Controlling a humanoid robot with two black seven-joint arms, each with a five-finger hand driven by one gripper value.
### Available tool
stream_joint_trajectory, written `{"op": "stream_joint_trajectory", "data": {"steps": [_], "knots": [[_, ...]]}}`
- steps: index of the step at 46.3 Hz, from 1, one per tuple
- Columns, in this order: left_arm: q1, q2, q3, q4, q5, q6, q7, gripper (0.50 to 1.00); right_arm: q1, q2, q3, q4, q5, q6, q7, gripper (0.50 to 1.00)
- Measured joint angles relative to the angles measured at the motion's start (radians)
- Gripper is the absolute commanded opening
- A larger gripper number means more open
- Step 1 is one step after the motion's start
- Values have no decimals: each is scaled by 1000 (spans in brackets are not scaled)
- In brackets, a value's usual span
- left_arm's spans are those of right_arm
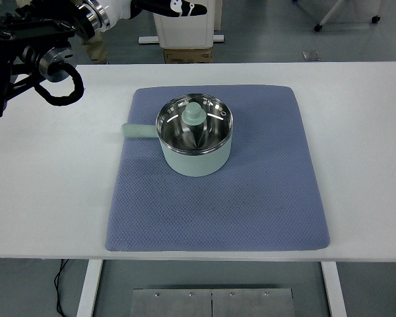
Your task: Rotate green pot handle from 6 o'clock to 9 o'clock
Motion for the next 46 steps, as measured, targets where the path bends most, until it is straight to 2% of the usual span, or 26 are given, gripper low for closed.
{"op": "stream_joint_trajectory", "data": {"steps": [18, 33, 46], "knots": [[101, -2, -12, 21, -223, 143, 10, 1000, 0, 0, 0, 0, 0, -1, 0, 1000], [153, -6, -13, 18, -391, 163, 9, 1000, 0, 0, 0, 0, 0, -1, 0, 1000], [237, -15, -64, 24, -436, 167, 24, 1000, 0, 0, 0, 0, 0, 0, 0, 1000]]}}
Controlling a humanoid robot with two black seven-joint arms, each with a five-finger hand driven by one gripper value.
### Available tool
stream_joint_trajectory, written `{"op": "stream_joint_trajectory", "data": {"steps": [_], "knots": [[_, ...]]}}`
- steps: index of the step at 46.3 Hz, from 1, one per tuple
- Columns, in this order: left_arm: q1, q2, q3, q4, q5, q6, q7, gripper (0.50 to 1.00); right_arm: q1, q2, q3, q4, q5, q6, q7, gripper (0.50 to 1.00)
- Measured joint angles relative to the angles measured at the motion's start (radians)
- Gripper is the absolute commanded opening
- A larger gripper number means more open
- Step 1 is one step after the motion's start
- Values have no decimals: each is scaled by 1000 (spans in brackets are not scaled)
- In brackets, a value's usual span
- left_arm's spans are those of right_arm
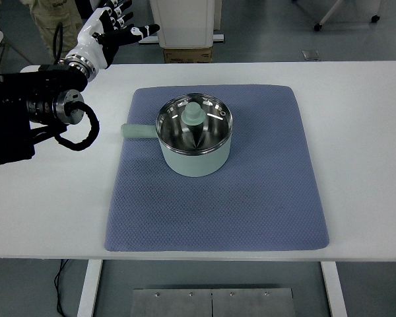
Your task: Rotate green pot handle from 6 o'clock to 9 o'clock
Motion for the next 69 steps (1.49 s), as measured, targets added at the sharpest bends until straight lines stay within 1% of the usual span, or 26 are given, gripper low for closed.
{"op": "stream_joint_trajectory", "data": {"steps": [7, 13, 21, 30, 36, 40, 54, 64, 69], "knots": [[71, 0, -56, 20, 4, -1, 1, 1000, 0, 0, 0, 0, 0, 0, 0, 1000], [124, 0, -115, 41, 24, -17, -4, 1000, 0, 0, 0, 0, 0, 0, 0, 1000], [193, -1, -199, 68, 106, -33, -16, 1000, 0, 0, 0, 0, 0, 0, 0, 1000], [268, 1, -280, 127, 175, -69, -16, 1000, 0, 0, 0, 0, 0, 0, 0, 1000], [315, 0, -315, 182, 201, -111, -18, 1000, 0, 0, 0, 0, 0, 0, 0, 1000], [338, -1, -334, 218, 217, -131, -18, 1000, 0, 0, 0, 0, 0, 0, 0, 1000], [377, -27, -375, 269, 262, -142, -29, 1000, 0, 0, 0, 0, 0, 0, 0, 1000], [421, -94, -377, 404, 273, -219, -29, 1000, 0, 0, 0, 0, 0, 0, 0, 1000], [437, -112, -395, 442, 273, -265, -29, 1000, 0, 0, 0, 0, 0, 0, 0, 1000]]}}
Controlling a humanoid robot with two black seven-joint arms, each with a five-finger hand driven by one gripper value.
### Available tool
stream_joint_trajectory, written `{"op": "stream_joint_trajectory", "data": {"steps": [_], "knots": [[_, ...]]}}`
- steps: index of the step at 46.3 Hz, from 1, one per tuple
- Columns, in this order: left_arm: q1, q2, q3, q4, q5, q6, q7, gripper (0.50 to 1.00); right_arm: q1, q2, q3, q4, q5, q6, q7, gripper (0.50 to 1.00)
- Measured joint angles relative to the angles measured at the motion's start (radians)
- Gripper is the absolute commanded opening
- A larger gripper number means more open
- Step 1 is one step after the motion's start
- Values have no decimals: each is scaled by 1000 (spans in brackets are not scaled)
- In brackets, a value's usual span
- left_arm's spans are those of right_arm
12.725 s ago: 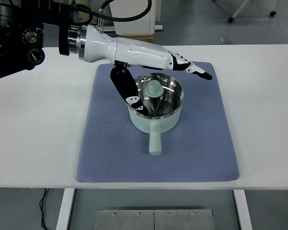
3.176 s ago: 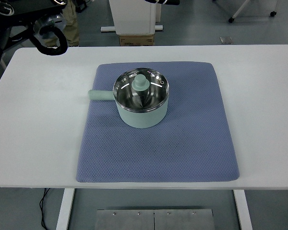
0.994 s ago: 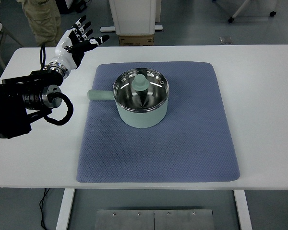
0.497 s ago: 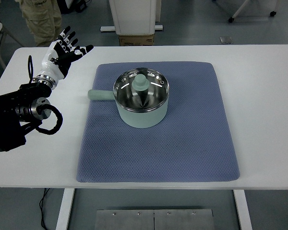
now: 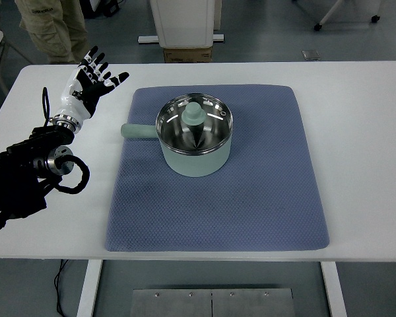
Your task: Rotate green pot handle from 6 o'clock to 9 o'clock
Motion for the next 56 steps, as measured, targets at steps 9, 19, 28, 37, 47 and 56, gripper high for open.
{"op": "stream_joint_trajectory", "data": {"steps": [9, 19, 28, 37, 47, 56], "knots": [[18, -12, -43, 9, 5, -36, 0, 1000, 0, 0, 0, 0, 0, 0, 0, 1000], [36, -61, -51, 40, 6, -61, 0, 1000, 0, 0, 0, 0, 0, 0, 0, 1000], [54, -88, -72, 55, 5, -66, 0, 1000, 0, 0, 0, 0, 0, 0, 0, 1000], [57, -90, -78, 56, 6, -66, 0, 1000, 0, 0, 0, 0, 0, 0, 0, 1000], [57, -98, -91, 56, 6, -66, 0, 1000, 0, 0, 0, 0, 0, 0, 0, 1000], [57, -102, -95, 55, 7, -66, 0, 1000, 0, 0, 0, 0, 0, 0, 0, 1000]]}}
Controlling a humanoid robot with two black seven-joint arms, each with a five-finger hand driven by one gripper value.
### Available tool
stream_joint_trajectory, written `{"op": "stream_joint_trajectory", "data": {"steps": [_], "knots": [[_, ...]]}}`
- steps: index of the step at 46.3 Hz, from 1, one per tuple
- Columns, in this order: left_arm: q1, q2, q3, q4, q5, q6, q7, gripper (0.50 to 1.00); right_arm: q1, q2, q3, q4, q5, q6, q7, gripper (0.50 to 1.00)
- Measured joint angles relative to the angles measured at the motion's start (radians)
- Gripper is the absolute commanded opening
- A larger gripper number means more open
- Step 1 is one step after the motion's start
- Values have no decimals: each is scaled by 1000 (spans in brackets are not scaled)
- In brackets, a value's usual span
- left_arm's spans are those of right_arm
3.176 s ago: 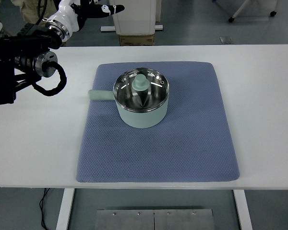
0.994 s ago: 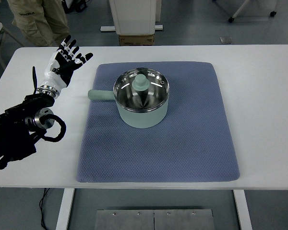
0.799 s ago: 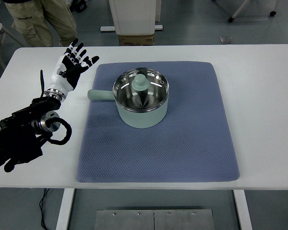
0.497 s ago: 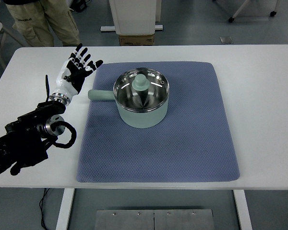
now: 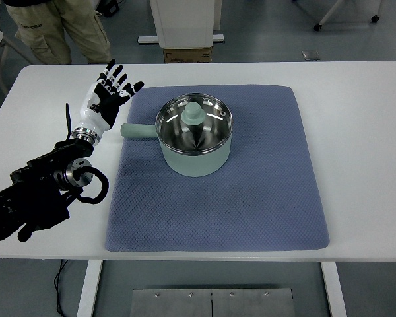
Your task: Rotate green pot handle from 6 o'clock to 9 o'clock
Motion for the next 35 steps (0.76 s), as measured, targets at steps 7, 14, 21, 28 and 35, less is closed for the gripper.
{"op": "stream_joint_trajectory", "data": {"steps": [7, 14, 21, 28, 35], "knots": [[0, 2, 0, 0, 0, 0, 0, 1000, 0, 0, 0, 0, 0, 0, 0, 1000], [0, 0, 0, 1, 8, 0, 0, 1000, 0, 0, 0, 0, 0, 0, 0, 1000], [0, 1, 0, 1, 15, 1, 0, 1000, 0, 0, 0, 0, 0, 0, 0, 1000], [1, 4, -7, 1, 22, 1, 0, 1000, 0, 0, -1, 9, -1, 0, 0, 1000], [2, 4, -15, 10, 34, 0, 0, 1000, 0, 0, 0, 9, -1, 1, -8, 1000]]}}
